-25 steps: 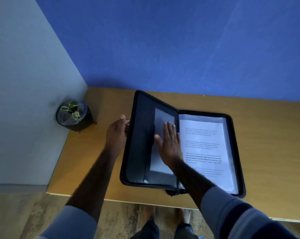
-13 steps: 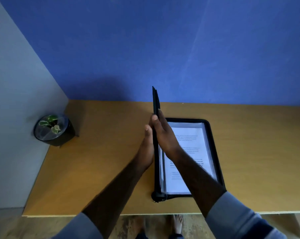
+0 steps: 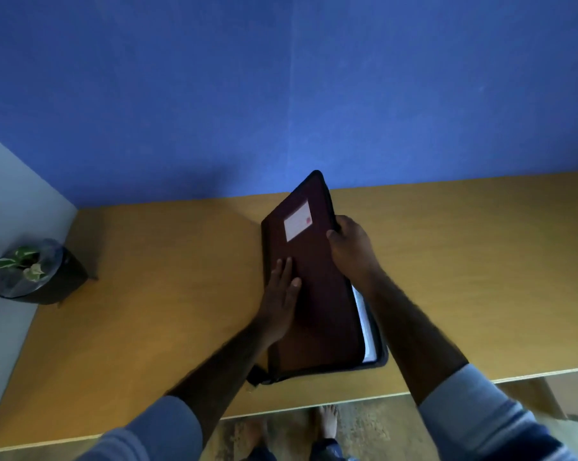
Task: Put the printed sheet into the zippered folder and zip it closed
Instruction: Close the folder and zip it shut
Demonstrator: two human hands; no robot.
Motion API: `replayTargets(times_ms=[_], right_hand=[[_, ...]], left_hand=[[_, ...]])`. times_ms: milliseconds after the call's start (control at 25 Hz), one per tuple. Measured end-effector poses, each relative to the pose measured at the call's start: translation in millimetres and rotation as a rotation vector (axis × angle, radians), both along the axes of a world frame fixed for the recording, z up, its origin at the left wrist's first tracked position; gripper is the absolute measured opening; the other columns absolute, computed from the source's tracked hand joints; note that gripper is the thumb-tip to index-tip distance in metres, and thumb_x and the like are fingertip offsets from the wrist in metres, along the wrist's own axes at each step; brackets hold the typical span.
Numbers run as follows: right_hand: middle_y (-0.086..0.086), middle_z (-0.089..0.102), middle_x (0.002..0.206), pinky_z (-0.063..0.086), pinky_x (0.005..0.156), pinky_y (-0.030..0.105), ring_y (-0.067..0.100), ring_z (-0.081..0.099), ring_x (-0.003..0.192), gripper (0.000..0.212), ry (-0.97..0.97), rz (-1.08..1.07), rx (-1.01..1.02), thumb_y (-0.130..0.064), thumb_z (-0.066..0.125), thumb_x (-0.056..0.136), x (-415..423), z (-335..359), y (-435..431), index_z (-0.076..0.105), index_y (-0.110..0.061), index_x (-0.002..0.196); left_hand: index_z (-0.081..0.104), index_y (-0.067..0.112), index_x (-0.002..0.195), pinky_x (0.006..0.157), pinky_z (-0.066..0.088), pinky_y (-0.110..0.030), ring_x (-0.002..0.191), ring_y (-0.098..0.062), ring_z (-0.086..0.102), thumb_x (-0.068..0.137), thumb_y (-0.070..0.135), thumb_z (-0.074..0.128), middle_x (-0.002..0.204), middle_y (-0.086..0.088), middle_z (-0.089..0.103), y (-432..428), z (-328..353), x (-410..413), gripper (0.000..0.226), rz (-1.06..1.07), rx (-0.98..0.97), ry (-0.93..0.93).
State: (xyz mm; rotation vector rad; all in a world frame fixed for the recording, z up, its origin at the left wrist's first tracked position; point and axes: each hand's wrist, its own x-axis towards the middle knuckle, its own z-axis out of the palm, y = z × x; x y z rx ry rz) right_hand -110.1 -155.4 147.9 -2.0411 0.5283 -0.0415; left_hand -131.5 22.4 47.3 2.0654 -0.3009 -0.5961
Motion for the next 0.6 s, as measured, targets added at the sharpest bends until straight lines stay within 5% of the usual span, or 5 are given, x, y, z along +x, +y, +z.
replayTargets(times_ms=[320,480,600], right_hand=[[0.006,0.065,0.108,0.054,0.073,0.039,0.029,0.064,0.094,0.028,0.204,-0.138,-0.089,-0.024,0.048,0.101,-31.0,-96.3,-80.3,0.059,-0.011,0.122],[0.011,0.067,0.110,0.047,0.057,0.029,0.017,0.059,0.079,0.020,0.294,-0.105,-0.093,-0.019,0.056,0.094,-44.2,-131.3,-94.9,0.062,-0.010,0.110],[0.017,0.062,0.115,0.055,0.077,0.039,0.033,0.060,0.098,0.027,0.354,-0.066,-0.200,-0.018,0.060,0.091,-43.2,-143.7,-100.1,0.064,-0.003,0.112]], left_hand=[[-0.010,0.025,0.161,0.127,0.005,-0.048,0.155,-0.024,-0.018,0.106,0.054,0.029,0.169,0.000,-0.020,-12.3,-44.9,-10.7,0.074,-0.194,0.480,-0.175],[-0.008,0.024,0.161,0.127,0.001,-0.048,0.155,-0.027,-0.020,0.105,0.052,0.035,0.168,-0.004,-0.023,-22.8,-52.4,-16.4,0.077,-0.213,0.611,-0.250],[-0.004,0.024,0.162,0.127,0.005,-0.048,0.156,-0.026,-0.018,0.103,0.054,0.040,0.168,-0.005,-0.022,-22.8,-54.7,-18.5,0.080,-0.169,0.610,-0.275]])
